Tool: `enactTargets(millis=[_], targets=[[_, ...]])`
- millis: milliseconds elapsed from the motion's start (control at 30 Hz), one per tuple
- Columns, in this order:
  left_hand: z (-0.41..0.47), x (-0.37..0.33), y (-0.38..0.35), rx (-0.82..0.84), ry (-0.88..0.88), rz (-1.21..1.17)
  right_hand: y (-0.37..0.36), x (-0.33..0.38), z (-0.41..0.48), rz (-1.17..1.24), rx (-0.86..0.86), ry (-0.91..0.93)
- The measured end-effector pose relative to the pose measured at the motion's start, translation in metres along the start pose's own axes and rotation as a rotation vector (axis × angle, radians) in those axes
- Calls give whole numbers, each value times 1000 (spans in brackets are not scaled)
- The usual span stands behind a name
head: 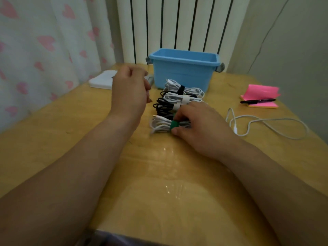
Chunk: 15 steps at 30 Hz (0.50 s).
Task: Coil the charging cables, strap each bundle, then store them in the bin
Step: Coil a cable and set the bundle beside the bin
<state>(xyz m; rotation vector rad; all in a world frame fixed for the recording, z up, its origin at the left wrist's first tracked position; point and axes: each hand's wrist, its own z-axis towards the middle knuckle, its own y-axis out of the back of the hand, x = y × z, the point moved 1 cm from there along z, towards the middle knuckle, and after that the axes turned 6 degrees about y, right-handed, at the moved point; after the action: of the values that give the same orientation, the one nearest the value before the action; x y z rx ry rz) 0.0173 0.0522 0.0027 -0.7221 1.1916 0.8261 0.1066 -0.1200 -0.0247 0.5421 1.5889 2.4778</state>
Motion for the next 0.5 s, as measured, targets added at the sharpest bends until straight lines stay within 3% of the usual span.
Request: enactTargets(millis=[100,233,500], targets=[[-5,6,-8,108,-92,174,2,-9,1,-88,-22,-60],[-15,11,-18,183,-270,351,-2,-10,1,-91,-40,21],[-28,27,-30,443,-332,709,-12,-28,4,168,-37,-92]])
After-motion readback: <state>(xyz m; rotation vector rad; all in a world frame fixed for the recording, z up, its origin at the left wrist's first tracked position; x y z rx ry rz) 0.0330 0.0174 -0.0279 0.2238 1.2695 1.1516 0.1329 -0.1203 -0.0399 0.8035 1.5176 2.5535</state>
